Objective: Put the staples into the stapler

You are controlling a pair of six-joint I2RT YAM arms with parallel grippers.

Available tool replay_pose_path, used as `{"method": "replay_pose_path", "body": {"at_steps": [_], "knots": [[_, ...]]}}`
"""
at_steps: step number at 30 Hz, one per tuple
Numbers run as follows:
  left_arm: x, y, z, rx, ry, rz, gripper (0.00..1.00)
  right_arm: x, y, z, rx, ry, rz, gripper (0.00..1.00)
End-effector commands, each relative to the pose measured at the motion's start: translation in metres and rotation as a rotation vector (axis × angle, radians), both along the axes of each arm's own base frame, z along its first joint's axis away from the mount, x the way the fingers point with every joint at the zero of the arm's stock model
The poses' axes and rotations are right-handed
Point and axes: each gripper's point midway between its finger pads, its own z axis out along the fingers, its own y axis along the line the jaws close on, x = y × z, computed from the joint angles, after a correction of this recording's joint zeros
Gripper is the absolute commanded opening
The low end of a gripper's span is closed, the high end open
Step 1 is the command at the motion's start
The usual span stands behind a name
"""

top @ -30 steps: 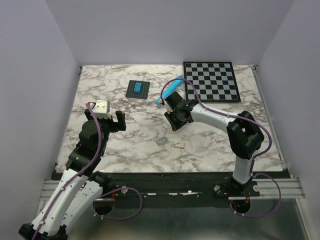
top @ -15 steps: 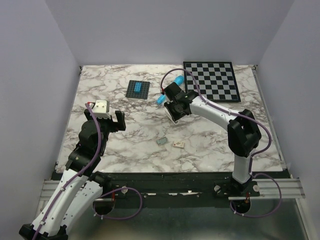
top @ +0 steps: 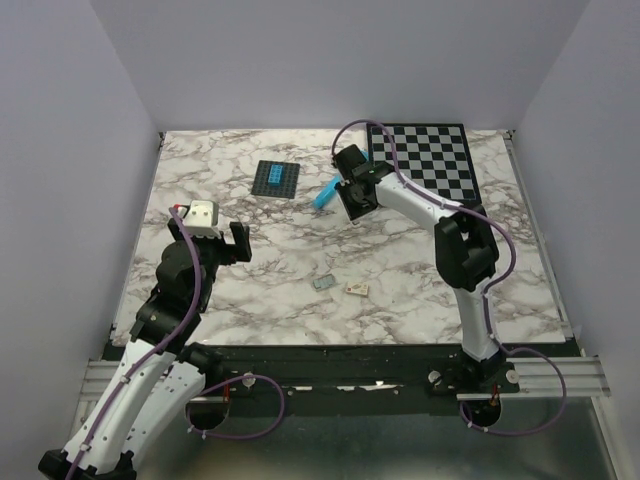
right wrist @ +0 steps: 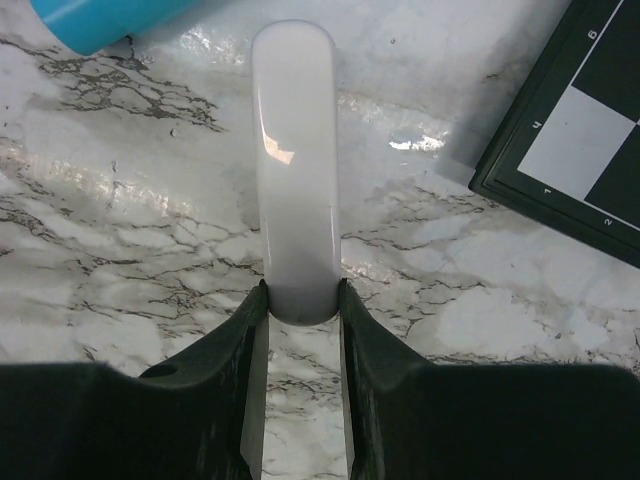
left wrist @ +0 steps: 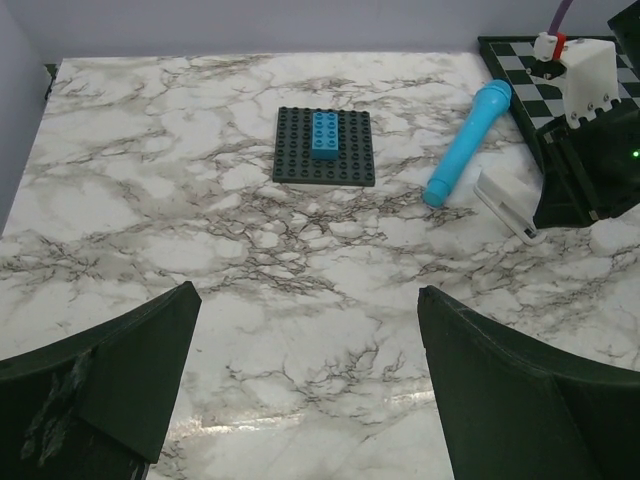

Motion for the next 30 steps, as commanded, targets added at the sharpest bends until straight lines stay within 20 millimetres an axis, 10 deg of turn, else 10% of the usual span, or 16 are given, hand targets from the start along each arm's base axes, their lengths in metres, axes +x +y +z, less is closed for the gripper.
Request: {"method": "replay_pose_path", "body": {"at_steps": [1, 11, 18, 22, 30], "knots": [[-0.001, -0.003, 0.002, -0.014, -0.012, -0.019, 0.99, 0.009, 0.000, -0.004, 0.017, 0.008, -0.027, 0.27], [-0.004, -0.004, 0.006, -0.030, -0.027, -0.032, 0.99, -0.007, -0.033, 0.062, 0.088, -0.077, -0.075, 0.74], [-0.006, -0.005, 0.009, -0.041, -0.037, -0.038, 0.99, -0.024, -0.127, 0.086, 0.083, -0.126, -0.310, 0.92], [-0.008, -0.005, 0.013, -0.053, -0.054, -0.044, 0.99, -0.041, -0.201, 0.070, 0.087, -0.097, -0.534, 0.99], [-0.013, -0.003, 0.020, -0.068, -0.083, -0.047, 0.99, -0.062, -0.282, 0.045, 0.101, -0.147, -0.852, 1.00]]}}
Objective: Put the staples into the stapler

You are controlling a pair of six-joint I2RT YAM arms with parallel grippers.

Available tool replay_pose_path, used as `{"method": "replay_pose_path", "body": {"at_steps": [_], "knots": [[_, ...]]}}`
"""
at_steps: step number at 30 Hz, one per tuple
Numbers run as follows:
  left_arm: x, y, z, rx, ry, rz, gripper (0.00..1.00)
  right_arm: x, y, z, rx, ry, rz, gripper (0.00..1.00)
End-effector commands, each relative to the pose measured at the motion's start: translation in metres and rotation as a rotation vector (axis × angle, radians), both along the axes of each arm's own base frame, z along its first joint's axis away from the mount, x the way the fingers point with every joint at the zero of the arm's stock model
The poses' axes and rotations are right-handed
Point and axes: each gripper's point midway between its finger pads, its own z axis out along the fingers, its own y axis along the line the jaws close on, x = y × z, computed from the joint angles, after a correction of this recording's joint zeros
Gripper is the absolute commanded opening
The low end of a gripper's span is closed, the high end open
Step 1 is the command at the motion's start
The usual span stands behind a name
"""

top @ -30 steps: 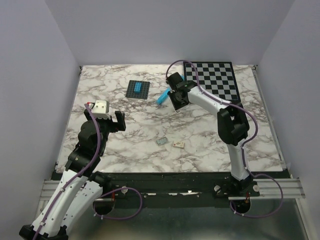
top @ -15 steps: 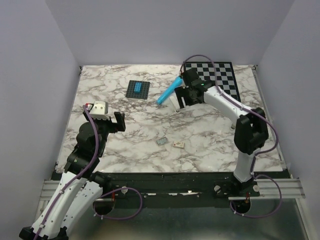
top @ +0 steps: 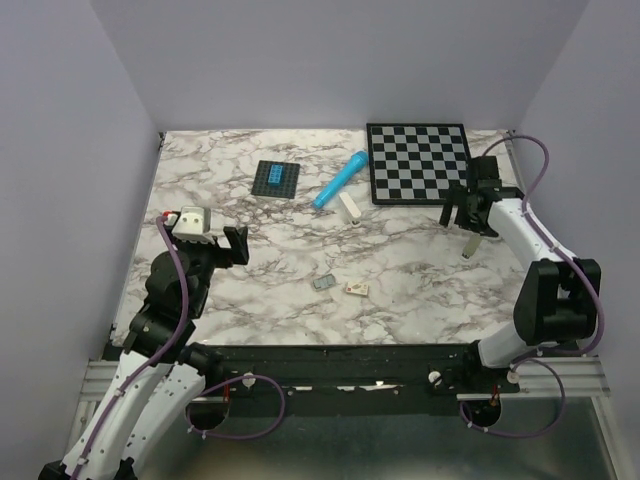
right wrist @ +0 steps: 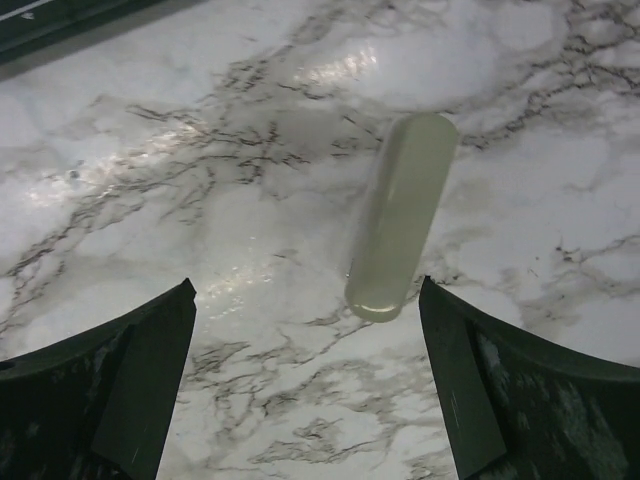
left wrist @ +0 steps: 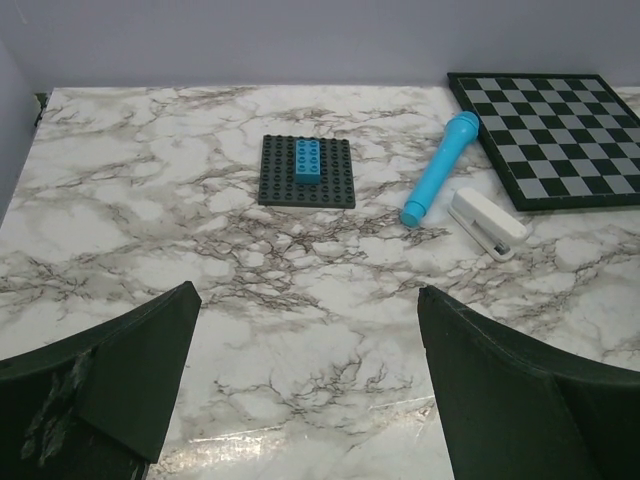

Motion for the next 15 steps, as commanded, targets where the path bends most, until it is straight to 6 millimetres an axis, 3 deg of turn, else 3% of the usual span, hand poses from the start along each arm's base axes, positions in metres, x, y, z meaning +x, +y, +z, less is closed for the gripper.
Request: {"method": "replay_pose_path", "body": {"at_steps": [1, 5, 9, 14, 15], "knots": [[-0.003, -0.002, 0.005, -0.023, -0.026, -0.018, 0.99, 0.000, -0.026, -0.005, 0.002, -0.057, -0.144, 0.99], [-0.005, -0.003, 0.007, -0.031, -0.037, -0.025, 0.99, -0.005, -0.036, -0.032, 0.021, 0.007, -0.187, 0.91], [-0.005, -0.002, 0.008, -0.033, -0.041, -0.022, 0.99, -0.008, -0.041, -0.052, 0.049, 0.036, -0.211, 0.76], [-0.005, -0.002, 0.007, -0.031, -0.037, -0.025, 0.99, -0.013, -0.046, -0.064, 0.051, 0.064, -0.222, 0.66], [-0.005, -0.002, 0.007, -0.031, -0.037, -0.024, 0.99, -0.014, -0.048, -0.064, 0.043, 0.062, -0.226, 0.60]]}}
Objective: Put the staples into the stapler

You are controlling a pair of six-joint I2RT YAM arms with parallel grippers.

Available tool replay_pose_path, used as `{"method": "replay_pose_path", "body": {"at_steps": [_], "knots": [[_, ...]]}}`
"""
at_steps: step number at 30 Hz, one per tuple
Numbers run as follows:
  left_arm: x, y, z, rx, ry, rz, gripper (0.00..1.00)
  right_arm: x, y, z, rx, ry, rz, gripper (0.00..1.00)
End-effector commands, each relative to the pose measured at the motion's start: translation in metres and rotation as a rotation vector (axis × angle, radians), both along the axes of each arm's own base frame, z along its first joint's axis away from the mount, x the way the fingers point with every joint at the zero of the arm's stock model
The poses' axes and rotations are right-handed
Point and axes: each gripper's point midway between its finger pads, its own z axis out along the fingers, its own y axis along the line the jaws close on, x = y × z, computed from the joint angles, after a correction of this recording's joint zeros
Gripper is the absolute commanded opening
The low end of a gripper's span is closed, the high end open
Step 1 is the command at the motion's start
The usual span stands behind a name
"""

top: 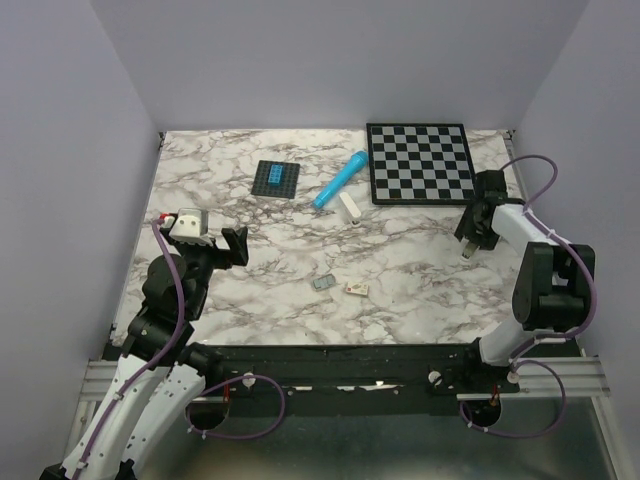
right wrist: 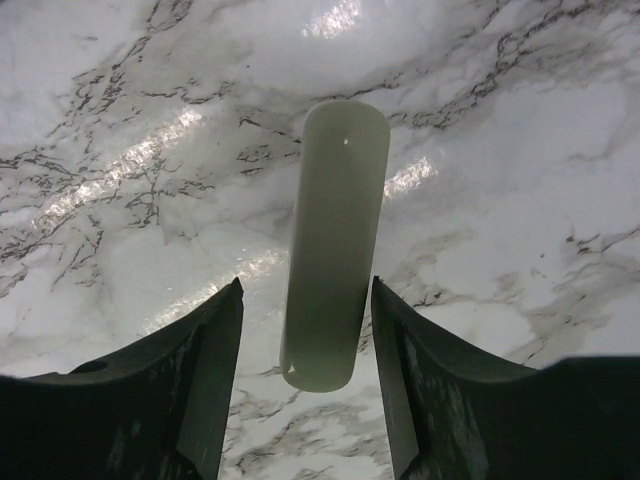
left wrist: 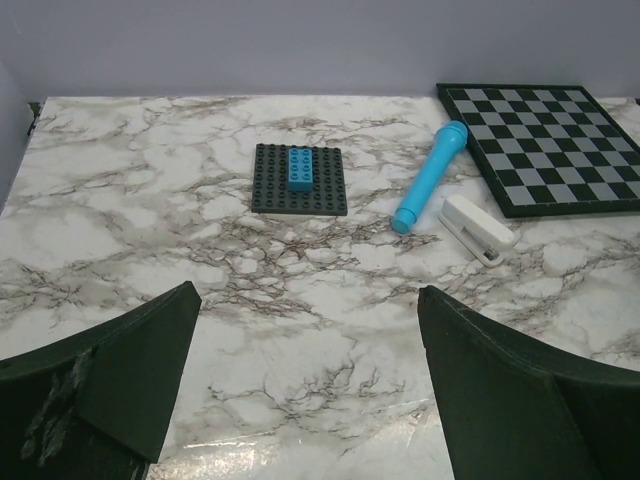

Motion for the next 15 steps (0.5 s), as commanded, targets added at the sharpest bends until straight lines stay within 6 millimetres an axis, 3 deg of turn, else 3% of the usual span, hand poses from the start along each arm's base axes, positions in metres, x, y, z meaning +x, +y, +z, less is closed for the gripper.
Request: {"method": "replay_pose_path", "body": {"at_steps": [1, 5, 6, 9, 11, 15], "knots": [[0.000, -0.002, 0.000, -0.011, -0.009, -0.014, 0.99, 0.002, -0.003, -0.006, 0.005, -0.014, -0.018, 0.57], [0.001, -0.003, -0.002, -0.009, -0.001, -0.017, 0.99, 0.002, 0.000, -0.004, 0.020, -0.021, 0.006, 0.41], [0.001, -0.003, -0.002, -0.009, -0.003, -0.018, 0.99, 0.003, 0.004, -0.002, 0.036, -0.027, 0.020, 0.31], [0.002, -0.006, -0.003, -0.007, 0.001, -0.034, 0.99, 0.005, 0.016, 0.003, 0.089, -0.050, 0.079, 0.21], [0.002, -0.008, -0.003, -0.001, 0.000, -0.043, 0.99, 0.009, 0.028, 0.008, 0.127, -0.075, 0.128, 0.20], [0.000, -0.016, -0.003, 0.021, -0.012, -0.098, 0.99, 0.016, 0.069, 0.026, 0.190, -0.132, 0.306, 0.17]]}}
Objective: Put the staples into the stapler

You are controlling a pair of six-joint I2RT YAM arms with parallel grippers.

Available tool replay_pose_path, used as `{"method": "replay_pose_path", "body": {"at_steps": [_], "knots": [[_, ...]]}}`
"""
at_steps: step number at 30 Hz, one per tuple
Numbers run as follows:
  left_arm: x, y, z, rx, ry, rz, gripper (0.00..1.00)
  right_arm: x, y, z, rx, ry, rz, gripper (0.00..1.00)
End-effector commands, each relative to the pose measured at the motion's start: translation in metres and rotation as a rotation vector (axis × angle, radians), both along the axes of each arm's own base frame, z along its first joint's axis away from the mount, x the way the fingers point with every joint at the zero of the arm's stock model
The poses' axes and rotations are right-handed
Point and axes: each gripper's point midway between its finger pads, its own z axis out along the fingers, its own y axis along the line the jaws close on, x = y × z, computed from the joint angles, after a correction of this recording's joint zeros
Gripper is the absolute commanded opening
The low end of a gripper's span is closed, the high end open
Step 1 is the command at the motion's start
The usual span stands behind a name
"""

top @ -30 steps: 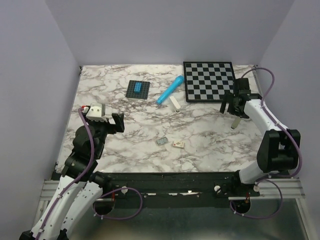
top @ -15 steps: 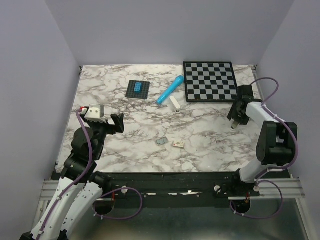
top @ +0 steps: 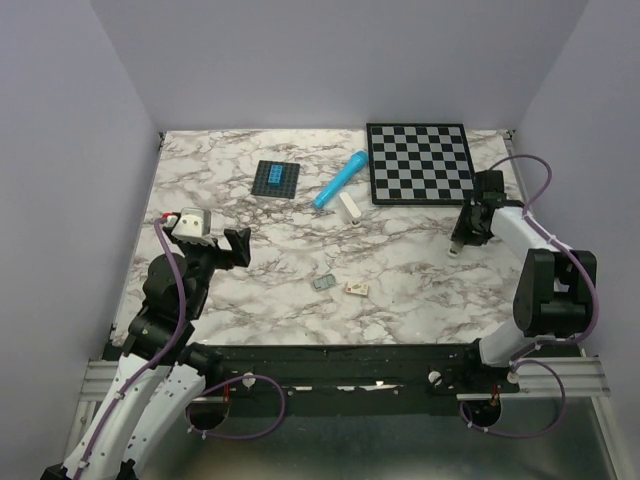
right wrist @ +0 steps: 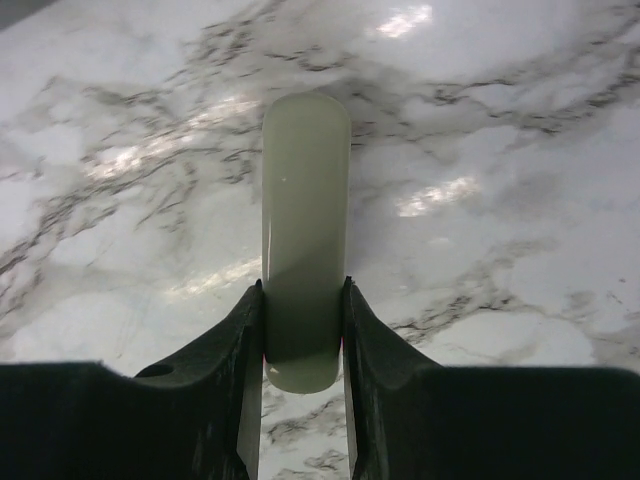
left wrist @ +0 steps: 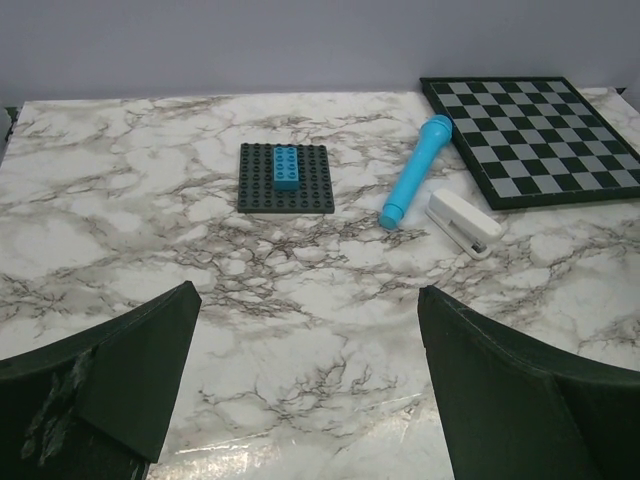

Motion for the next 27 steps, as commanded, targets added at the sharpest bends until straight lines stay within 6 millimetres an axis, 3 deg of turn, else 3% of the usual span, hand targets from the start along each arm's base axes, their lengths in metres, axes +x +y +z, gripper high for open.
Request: {"method": "replay_pose_path", "body": {"at_steps": [1, 3, 4, 6, 13, 19, 20, 21, 22, 25, 27], "knots": [[-0.001, -0.014, 0.000, 0.013, -0.029, -0.086, 0.99, 0.018, 0.062, 0.033, 0.087, -0.129, 0.254, 0.17], [-0.001, -0.017, -0.001, 0.022, -0.034, -0.105, 0.99, 0.020, 0.082, 0.040, 0.060, -0.149, 0.364, 0.17], [-0.001, -0.019, 0.000, 0.023, -0.040, -0.117, 0.99, 0.019, 0.104, 0.044, 0.050, -0.158, 0.442, 0.17], [-0.003, -0.027, -0.001, 0.035, -0.046, -0.167, 0.99, 0.021, 0.128, 0.054, 0.033, -0.188, 0.571, 0.17], [-0.007, -0.058, -0.011, 0.070, -0.031, -0.350, 0.99, 0.003, 0.243, 0.074, 0.037, -0.297, 1.069, 0.11], [-0.008, -0.075, -0.022, 0.089, -0.005, -0.452, 0.99, -0.010, 0.320, 0.072, 0.077, -0.342, 1.419, 0.11], [-0.008, -0.076, -0.024, 0.092, 0.002, -0.462, 0.99, -0.010, 0.328, 0.071, 0.066, -0.350, 1.469, 0.11], [-0.008, -0.078, -0.027, 0.094, 0.007, -0.472, 0.99, -0.013, 0.333, 0.054, 0.075, -0.296, 1.501, 0.13], [-0.009, -0.081, -0.026, 0.093, 0.004, -0.492, 0.99, -0.011, 0.347, 0.061, 0.076, -0.317, 1.544, 0.13], [-0.010, -0.087, -0.029, 0.094, 0.011, -0.526, 0.99, -0.017, 0.361, 0.036, 0.071, -0.246, 1.644, 0.14], [-0.011, -0.091, -0.031, 0.091, 0.013, -0.555, 0.98, -0.013, 0.365, 0.030, 0.038, -0.229, 1.685, 0.15]]}}
